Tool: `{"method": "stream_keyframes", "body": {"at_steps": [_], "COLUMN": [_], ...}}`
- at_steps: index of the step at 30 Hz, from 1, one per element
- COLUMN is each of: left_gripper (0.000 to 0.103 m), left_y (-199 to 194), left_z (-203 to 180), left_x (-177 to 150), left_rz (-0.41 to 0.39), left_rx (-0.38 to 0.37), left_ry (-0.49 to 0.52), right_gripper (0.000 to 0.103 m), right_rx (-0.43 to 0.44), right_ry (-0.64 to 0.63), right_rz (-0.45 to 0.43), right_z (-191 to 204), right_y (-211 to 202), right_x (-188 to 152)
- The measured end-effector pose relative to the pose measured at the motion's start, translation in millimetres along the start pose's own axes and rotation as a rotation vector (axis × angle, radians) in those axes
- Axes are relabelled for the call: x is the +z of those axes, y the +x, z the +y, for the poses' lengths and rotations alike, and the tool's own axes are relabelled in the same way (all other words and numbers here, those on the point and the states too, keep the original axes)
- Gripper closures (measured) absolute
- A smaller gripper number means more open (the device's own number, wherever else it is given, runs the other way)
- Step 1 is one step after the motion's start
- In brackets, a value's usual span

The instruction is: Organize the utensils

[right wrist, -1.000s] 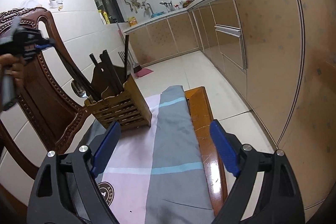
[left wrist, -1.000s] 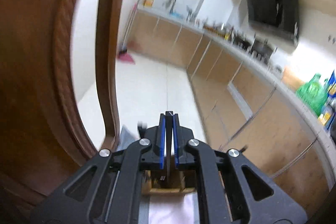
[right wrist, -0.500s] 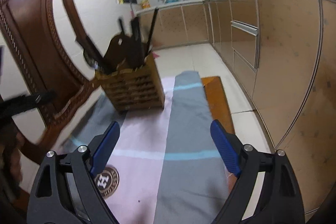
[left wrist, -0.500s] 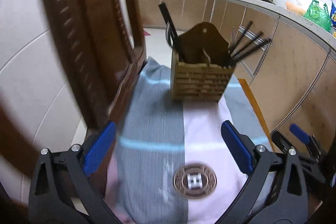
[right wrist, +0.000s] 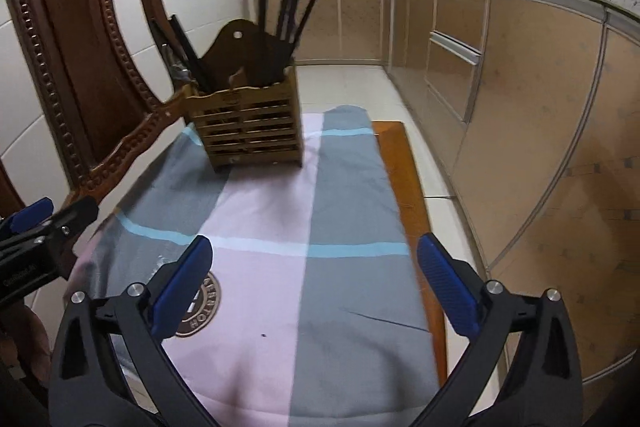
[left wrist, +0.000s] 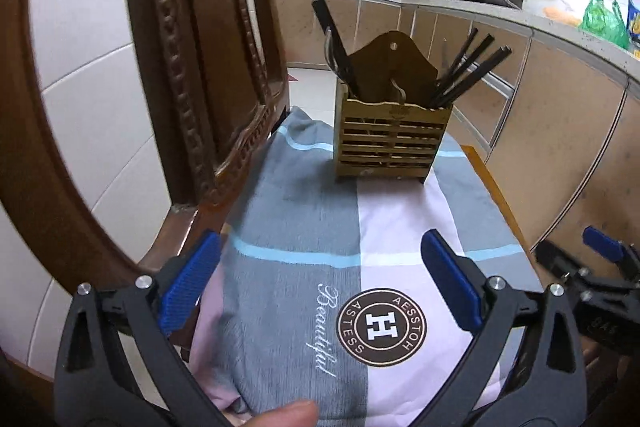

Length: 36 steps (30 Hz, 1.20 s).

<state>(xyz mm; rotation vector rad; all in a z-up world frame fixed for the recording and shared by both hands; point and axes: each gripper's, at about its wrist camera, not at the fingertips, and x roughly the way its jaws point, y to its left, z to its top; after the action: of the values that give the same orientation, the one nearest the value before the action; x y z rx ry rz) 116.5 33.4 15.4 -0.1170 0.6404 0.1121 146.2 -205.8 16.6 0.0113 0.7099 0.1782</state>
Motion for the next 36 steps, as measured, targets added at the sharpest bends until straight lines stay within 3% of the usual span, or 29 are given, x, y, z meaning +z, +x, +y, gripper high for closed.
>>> {"method": "stream_keyframes", "body": {"at_steps": [5,36], "left_gripper": [0.004,0.004], "left_y": [6,3], "left_z": [-13,-21], "left_x": [2,5], "left_rz": [0.001,-0.011], "left_rx": [-0.025,-0.055], "left_ry": [0.031,0.040], "right_gripper": [0.003,0.003], "right_rx": [-0.017,-0.011], "right_ry": [0.032,0.036], "right_rz": [-0.075,-0.068], "right_z": [-7,-8], "right_y": [-10,-5], "right_x": [5,4]}}
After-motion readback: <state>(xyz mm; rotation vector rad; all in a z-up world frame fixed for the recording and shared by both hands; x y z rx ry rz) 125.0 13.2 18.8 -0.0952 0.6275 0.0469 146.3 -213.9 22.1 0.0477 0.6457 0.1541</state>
